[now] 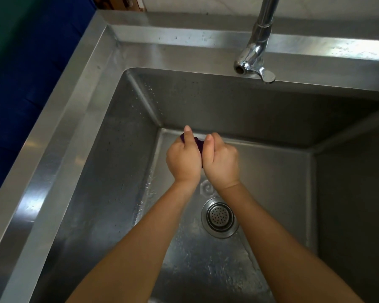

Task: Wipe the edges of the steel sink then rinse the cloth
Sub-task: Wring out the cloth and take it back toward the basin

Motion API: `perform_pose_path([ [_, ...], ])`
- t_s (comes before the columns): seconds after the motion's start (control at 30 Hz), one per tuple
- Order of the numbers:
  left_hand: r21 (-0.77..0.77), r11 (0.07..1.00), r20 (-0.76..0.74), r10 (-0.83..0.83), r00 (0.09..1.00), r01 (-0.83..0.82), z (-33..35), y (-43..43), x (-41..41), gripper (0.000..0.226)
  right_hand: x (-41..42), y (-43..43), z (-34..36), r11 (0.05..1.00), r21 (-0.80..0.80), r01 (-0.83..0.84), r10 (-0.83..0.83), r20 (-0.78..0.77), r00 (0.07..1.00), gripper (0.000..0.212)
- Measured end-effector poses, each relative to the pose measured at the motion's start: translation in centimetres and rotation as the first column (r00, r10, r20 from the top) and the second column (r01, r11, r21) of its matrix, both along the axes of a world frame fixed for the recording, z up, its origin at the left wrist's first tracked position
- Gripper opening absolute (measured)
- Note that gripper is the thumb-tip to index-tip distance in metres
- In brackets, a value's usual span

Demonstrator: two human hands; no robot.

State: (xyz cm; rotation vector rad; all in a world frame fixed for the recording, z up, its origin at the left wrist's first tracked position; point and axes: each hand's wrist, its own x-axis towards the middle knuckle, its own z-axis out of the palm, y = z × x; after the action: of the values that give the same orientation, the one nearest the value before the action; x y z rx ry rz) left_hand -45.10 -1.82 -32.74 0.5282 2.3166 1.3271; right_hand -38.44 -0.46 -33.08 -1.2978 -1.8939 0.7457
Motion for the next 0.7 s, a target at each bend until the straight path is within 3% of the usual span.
perform_pose_path([
  [0.2,0.022,0.996,-0.087,-0.081,0.993,0.084,0.3,-0.2,-0.8,0.05,-0.7,0.2,0.2,0.968,-0.249,0.039,-0.035,0.02,0.999,0.035],
  [0.47,0.099,0.99,0.077,-0.11,0.991,0.102,0.0,-1.1,-1.3,0.041,-1.9,1.0,1.5,0.952,-0.292,0.089,-0.021,0.227,0.974,0.038],
  [0.6,0.127,0.986,-0.008,-0.109,0.994,0.109,0.1,-1.1,-1.5,0.035,-2.3,1.4,1.4,0.854,-0.516,0.069,0.002,0.136,0.991,0.038],
  [0.7,0.111,0.991,-0.089,-0.067,0.994,0.077,1.1,-0.6,-1.7,0.034,-1.5,1.4,1.7,0.822,-0.569,-0.021,0.029,0.006,1.0,0.045],
])
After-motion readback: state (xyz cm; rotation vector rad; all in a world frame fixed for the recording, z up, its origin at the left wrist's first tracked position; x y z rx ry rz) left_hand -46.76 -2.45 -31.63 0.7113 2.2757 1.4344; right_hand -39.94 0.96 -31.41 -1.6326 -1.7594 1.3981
